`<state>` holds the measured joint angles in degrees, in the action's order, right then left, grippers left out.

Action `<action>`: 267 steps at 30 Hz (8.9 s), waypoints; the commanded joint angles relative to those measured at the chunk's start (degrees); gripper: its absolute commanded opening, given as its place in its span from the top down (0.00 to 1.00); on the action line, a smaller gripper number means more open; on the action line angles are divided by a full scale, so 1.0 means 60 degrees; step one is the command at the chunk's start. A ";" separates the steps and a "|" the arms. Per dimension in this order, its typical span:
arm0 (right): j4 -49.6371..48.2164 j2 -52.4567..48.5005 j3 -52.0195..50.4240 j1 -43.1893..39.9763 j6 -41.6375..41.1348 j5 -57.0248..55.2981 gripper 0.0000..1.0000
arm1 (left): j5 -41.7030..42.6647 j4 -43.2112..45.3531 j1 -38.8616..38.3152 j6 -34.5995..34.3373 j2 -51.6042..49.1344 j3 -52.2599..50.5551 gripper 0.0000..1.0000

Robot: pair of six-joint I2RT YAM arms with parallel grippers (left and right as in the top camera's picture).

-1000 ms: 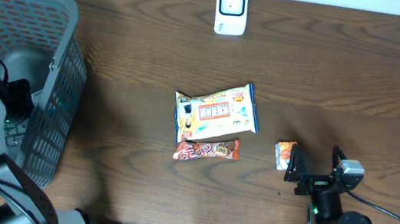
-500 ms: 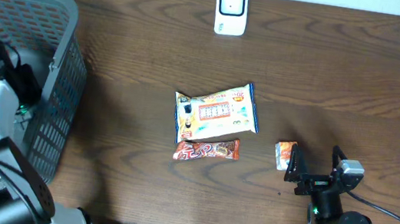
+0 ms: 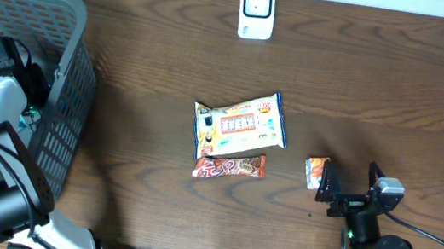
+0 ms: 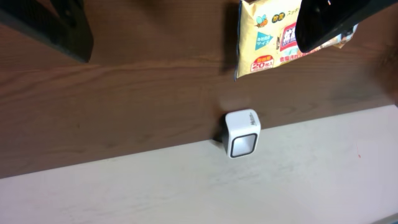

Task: Scan the item barcode
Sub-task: 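Lift the teal mouthwash bottle up out of the basket, then carry the bottle right and release it on the yellow bag, then reach the left gripper into the basket and grasp the mint wipes pack, then carry the mint wipes pack out and drop it left of the yellow bag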

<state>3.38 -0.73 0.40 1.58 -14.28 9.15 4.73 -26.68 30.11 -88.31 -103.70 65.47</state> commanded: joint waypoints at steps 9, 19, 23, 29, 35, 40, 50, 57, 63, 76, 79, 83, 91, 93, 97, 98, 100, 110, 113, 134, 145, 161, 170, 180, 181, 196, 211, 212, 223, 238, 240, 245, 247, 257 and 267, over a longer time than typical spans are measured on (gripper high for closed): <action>0.0033 0.0040 -0.0015 0.0102 -0.0044 -0.0036 0.01 | 0.0193 -0.0106 0.0015 0.1628 -0.1115 -0.0372 0.54; 0.0033 0.0040 -0.0015 0.0102 -0.0044 -0.0036 0.01 | 0.0040 0.0648 0.0011 0.2867 -0.1107 -0.0372 0.61; 0.0033 0.0040 -0.0015 0.0102 -0.0040 -0.0040 0.01 | -0.0856 0.0721 0.0011 0.2863 -0.1129 -0.0372 0.61; 0.0033 0.0040 -0.0015 0.0102 -0.0044 -0.0036 0.01 | -0.1093 0.0747 0.0011 0.3581 -0.1129 -0.0372 0.73; 0.0033 0.0040 -0.0015 0.0102 -0.0044 -0.0040 0.01 | -0.0860 0.0743 0.0011 0.4175 -0.0557 -0.0313 0.87; 0.0033 0.0040 -0.0015 0.0102 -0.0044 -0.0036 0.01 | -0.0867 0.0747 0.0011 0.4506 0.0962 -0.0288 0.87; 0.0033 0.0040 -0.0015 0.0102 -0.0044 -0.0040 0.01 | 0.0084 0.0729 0.0004 0.4499 0.5577 -0.0288 0.87; 0.0029 0.0040 -0.0015 0.0102 -0.0044 -0.0036 0.01 | 0.1770 0.0852 -0.0317 0.4462 0.8684 -0.0288 0.87; 0.0033 0.0040 -0.0015 0.0102 -0.0040 -0.0036 0.01 | 0.2175 0.0805 -0.2229 0.4539 0.9766 -0.0291 0.87; 0.0033 0.0036 -0.0015 0.0102 -0.0044 -0.0036 0.01 | 0.1035 0.1555 -0.7737 0.4539 0.5887 -0.0321 0.87; 0.0033 0.0036 -0.0015 0.0102 -0.0044 -0.0036 0.01 | 0.1035 0.2612 -0.8575 0.4539 0.4477 -0.0321 0.87; 0.0033 0.0036 -0.0015 0.0102 -0.0044 -0.0036 0.01 | 0.1038 0.3982 -0.9398 0.4532 0.2747 -0.0321 0.87; 0.0033 0.0036 -0.0015 0.0102 -0.0044 -0.0040 0.01 | 0.1060 0.5708 -1.0794 0.4535 0.0102 -0.0321 0.87; 0.0033 0.0036 -0.0015 0.0102 -0.0044 -0.0040 0.01 | 0.1060 0.6167 -1.1096 0.4535 -0.0364 -0.0317 0.87; 0.0033 0.0036 -0.0015 0.0102 -0.0040 -0.0036 0.01 | 0.0801 0.6550 -1.1566 0.4517 -0.0947 -0.0317 0.86; 0.0033 0.0036 -0.0015 0.0102 -0.0040 -0.0036 0.01 | 0.0645 0.6535 -1.1693 0.4539 -0.1060 -0.0321 0.86; 0.0033 0.0036 -0.0015 0.0102 -0.0044 -0.0036 0.01 | 0.0477 0.6459 -1.1897 0.4535 -0.1246 -0.0321 0.78; 0.0033 0.0036 -0.0015 0.0102 -0.0044 -0.0036 0.01 | -0.0368 0.5883 -1.2495 0.4543 -0.1596 -0.0317 0.47; 0.0033 0.0036 -0.0015 0.0102 -0.0044 -0.0036 0.01 | -0.0368 0.5767 -1.2495 0.4543 -0.1559 -0.0317 0.34; 0.0033 0.0036 -0.0015 0.0102 -0.0040 -0.0036 0.01 | -0.4171 0.1290 -1.2393 0.8488 0.3002 -0.0317 0.00; 0.0033 0.0036 -0.0015 0.0102 -0.0044 -0.0036 0.01 | -0.6073 0.0841 -1.1336 0.9191 0.6167 -0.0317 0.02; 0.0033 0.0036 -0.0015 0.0102 -0.0044 -0.0036 0.01 | -0.7410 0.1322 -0.7267 1.1457 0.9486 -0.0306 0.02; 0.0033 0.0036 -0.0015 0.0102 -0.0044 -0.0036 0.01 | -0.7246 -0.1235 -0.3796 0.7482 0.8542 -0.0310 0.02; 0.0033 0.0036 -0.0015 0.0102 -0.0044 -0.0036 0.01 | -0.4226 -0.3191 -0.0805 0.5971 0.5661 -0.0310 0.02; 0.0033 0.0036 -0.0015 0.0102 -0.0040 -0.0036 0.01 | -0.3993 -0.3209 -0.0637 0.5974 0.5410 -0.0310 0.02; 0.0033 0.0036 -0.0015 0.0102 -0.0044 -0.0036 0.01 | -0.3377 -0.3177 0.0080 0.6160 0.1836 -0.0375 0.02; 0.0033 0.0036 -0.0015 0.0102 -0.0044 -0.0036 0.01 | -0.5023 -0.2674 0.0124 0.6204 0.0186 -0.0375 0.02; 0.0033 0.0036 -0.0015 0.0102 -0.0044 -0.0036 0.01 | -0.5217 -0.2630 0.0124 0.6200 0.0135 -0.0375 0.02; 0.0033 0.0036 -0.0015 0.0102 -0.0040 -0.0036 0.01 | -0.5479 -0.1479 0.0138 0.6204 -0.0015 -0.0630 0.02; 0.0033 0.0036 -0.0015 0.0102 -0.0044 -0.0036 0.01 | -0.5475 0.0109 0.0142 0.6451 -0.0062 -0.1982 0.81; 0.0033 0.0036 -0.0015 0.0102 -0.0044 -0.0036 0.01 | -0.5475 0.0084 0.0142 0.6783 0.0087 -0.1960 0.93; 0.0033 0.0036 -0.0015 0.0102 -0.0040 -0.0036 0.01 | -0.5370 -0.0415 0.0138 0.7071 0.1169 -0.1763 0.93; 0.0033 0.0036 -0.0015 0.0102 -0.0040 -0.0036 0.01 | -0.5100 -0.0539 0.0138 0.7082 0.1891 -0.1701 0.93; 0.0033 0.0036 -0.0015 0.0102 -0.0044 -0.0036 0.01 | -0.0368 0.0408 0.0124 0.7144 0.7424 -0.1035 0.93; 0.0033 0.0036 -0.0015 0.0102 -0.0044 -0.0036 0.01 | 0.3672 0.2171 -0.1606 0.8062 1.0896 -0.0845 0.93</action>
<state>3.36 -0.73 0.40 1.58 -14.28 9.15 17.52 -12.73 24.64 -45.50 -40.82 59.77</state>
